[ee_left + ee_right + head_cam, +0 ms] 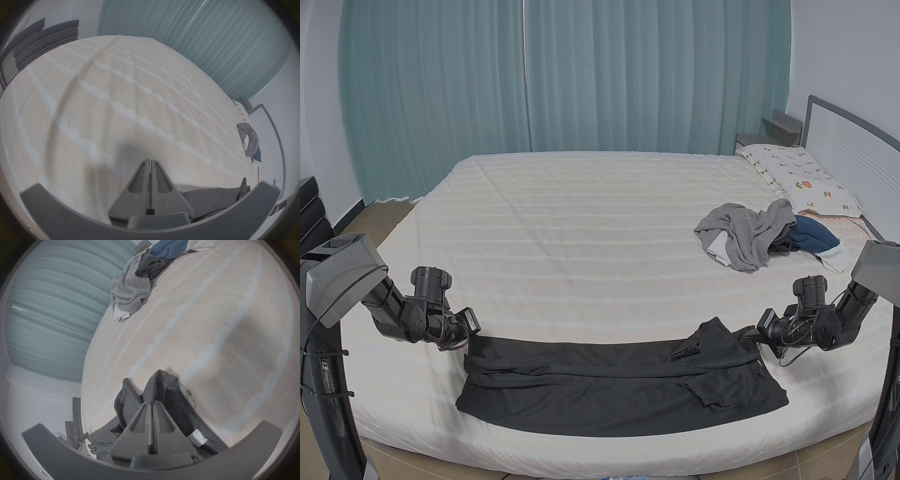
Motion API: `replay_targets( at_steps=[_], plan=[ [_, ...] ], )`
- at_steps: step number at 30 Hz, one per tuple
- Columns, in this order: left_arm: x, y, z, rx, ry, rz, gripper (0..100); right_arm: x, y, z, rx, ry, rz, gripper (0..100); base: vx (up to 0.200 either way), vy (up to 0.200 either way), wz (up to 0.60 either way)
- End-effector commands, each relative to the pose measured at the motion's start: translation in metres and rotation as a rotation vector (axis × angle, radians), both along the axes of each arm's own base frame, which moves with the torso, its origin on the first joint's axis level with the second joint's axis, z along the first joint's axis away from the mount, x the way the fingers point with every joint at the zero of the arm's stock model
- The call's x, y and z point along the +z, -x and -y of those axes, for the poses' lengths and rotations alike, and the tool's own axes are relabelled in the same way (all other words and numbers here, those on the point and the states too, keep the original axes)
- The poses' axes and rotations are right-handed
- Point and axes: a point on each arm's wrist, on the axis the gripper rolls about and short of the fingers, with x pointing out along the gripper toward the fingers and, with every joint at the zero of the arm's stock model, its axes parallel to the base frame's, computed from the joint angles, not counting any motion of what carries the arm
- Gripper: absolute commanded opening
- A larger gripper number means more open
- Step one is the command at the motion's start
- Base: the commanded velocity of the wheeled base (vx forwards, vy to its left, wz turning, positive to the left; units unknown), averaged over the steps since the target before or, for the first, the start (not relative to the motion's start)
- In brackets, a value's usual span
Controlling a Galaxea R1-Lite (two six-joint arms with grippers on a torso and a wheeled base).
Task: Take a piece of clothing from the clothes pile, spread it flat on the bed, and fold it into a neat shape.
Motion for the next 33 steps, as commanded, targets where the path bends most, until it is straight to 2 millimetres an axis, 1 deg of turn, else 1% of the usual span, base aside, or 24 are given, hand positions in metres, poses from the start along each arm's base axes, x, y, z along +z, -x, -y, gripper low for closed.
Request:
replay_targets(
  at_steps=[1, 5, 6, 8, 11, 12, 14, 15, 16, 19, 20, 21, 25, 26, 29, 31, 32, 33],
  plan=[
    [-0.001, 0.0, 0.0, -0.001, 0.0, -0.003, 0, 0.0, 0.001, 0.0, -0.003, 0.008, 0.0, 100, 0.0, 0.0, 0.0],
    [-0.001, 0.002, 0.0, -0.003, 0.0, -0.006, 0, 0.001, 0.002, 0.001, 0.0, 0.014, 0.01, 100, 0.0, 0.0, 0.0],
    [0.0, 0.002, 0.001, -0.004, 0.0, -0.006, 100, 0.004, 0.002, 0.001, 0.001, 0.016, 0.018, 100, 0.0, 0.0, 0.0],
    [0.0, 0.003, 0.001, -0.005, -0.001, -0.007, 100, 0.01, 0.004, 0.003, -0.002, 0.016, 0.031, 100, 0.0, 0.0, 0.0],
    [0.002, 0.003, 0.001, -0.005, 0.006, -0.008, 100, 0.026, 0.008, 0.004, 0.002, 0.019, 0.071, 100, 0.0, 0.0, 0.0],
    [0.002, 0.003, 0.001, -0.005, 0.006, -0.008, 100, 0.027, 0.008, 0.004, 0.002, 0.019, 0.071, 100, 0.0, 0.0, 0.0],
    [0.004, 0.001, 0.0, 0.002, 0.015, 0.001, 100, 0.036, 0.009, 0.0, 0.039, 0.046, 0.109, 100, 0.0, 0.0, 0.0],
    [0.004, 0.001, 0.0, 0.002, 0.015, 0.001, 100, 0.037, 0.009, -0.001, 0.041, 0.047, 0.111, 100, 0.0, 0.0, 0.0],
    [0.005, 0.0, -0.003, 0.007, 0.021, 0.007, 100, 0.046, 0.01, -0.006, 0.074, 0.067, 0.143, 100, 0.0, 0.0, 0.0],
    [0.005, 0.0, -0.006, 0.008, 0.038, 0.012, 100, 0.059, 0.005, -0.014, 0.12, 0.095, 0.186, 100, 0.0, 0.0, 0.0],
    [0.005, 0.0, -0.005, 0.007, 0.039, 0.01, 100, 0.059, 0.004, -0.015, 0.125, 0.097, 0.187, 100, 0.0, 0.0, 0.0],
    [0.004, 0.0, -0.005, -0.007, 0.078, 0.005, 100, 0.059, 0.002, -0.026, 0.188, 0.126, 0.155, 100, 0.0, 0.0, 0.0],
    [0.007, 0.0, -0.005, -0.008, 0.13, 0.002, 100, 0.05, -0.001, -0.036, 0.279, 0.178, 0.101, 100, 0.0, 0.0, 0.0],
    [0.009, 0.001, -0.005, -0.006, 0.132, 0.003, 100, 0.041, -0.004, -0.039, 0.314, 0.203, 0.088, 100, 0.0, 0.0, 0.0],
    [0.008, 0.001, -0.004, -0.007, 0.132, -0.003, 100, 0.031, -0.008, -0.041, 0.343, 0.221, 0.072, 100, 0.0, 0.0, 0.0],
    [0.006, 0.001, -0.004, -0.007, 0.132, -0.008, 100, 0.023, -0.008, -0.048, 0.364, 0.221, 0.055, 100, 0.0, 0.0, 0.0],
    [0.006, 0.001, -0.004, -0.007, 0.132, -0.008, 100, 0.023, -0.008, -0.048, 0.364, 0.221, 0.055, 100, 0.0, 0.0, 0.0],
    [0.006, 0.001, -0.004, -0.007, 0.13, -0.009, 100, 0.017, -0.008, -0.05, 0.368, 0.224, 0.04, 100, 0.0, 0.0, 0.0]
  ],
)
